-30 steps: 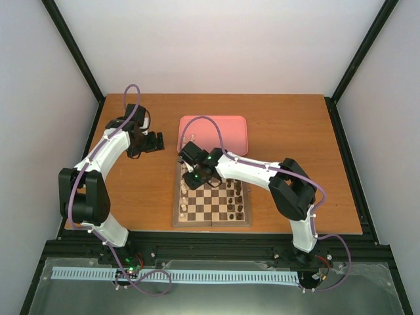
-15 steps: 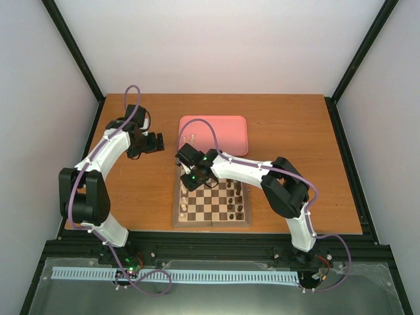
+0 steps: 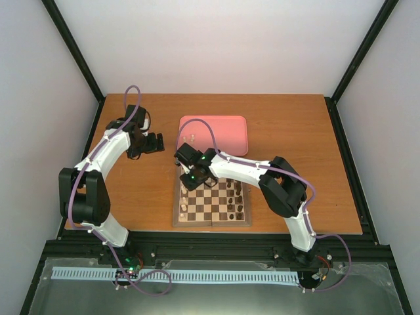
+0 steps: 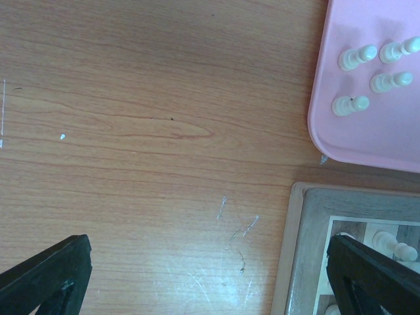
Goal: Set up the chess pieces on the board
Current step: Place the chess piece on the chessboard.
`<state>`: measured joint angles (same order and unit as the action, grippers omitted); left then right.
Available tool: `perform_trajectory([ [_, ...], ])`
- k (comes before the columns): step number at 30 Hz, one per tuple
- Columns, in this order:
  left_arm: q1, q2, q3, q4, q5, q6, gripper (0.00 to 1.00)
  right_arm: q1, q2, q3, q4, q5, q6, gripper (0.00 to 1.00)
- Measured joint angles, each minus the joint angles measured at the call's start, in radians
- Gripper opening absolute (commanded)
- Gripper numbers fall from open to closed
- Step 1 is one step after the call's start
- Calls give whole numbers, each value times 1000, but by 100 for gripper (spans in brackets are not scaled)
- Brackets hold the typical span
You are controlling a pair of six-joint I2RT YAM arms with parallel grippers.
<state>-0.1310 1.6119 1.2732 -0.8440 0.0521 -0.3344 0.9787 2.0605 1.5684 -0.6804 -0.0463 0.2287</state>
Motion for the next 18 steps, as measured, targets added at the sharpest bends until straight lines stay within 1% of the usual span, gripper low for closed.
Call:
perform_trajectory([
  [3, 0, 0, -2, 1, 0, 0, 100, 0, 2, 0, -7, 6, 0, 15],
  [10, 0, 0, -5, 7, 0, 0, 100, 0, 5, 0, -19, 8, -6, 30],
  [18, 0, 0, -5, 7, 0, 0, 100, 0, 5, 7, -29, 11, -7, 36],
])
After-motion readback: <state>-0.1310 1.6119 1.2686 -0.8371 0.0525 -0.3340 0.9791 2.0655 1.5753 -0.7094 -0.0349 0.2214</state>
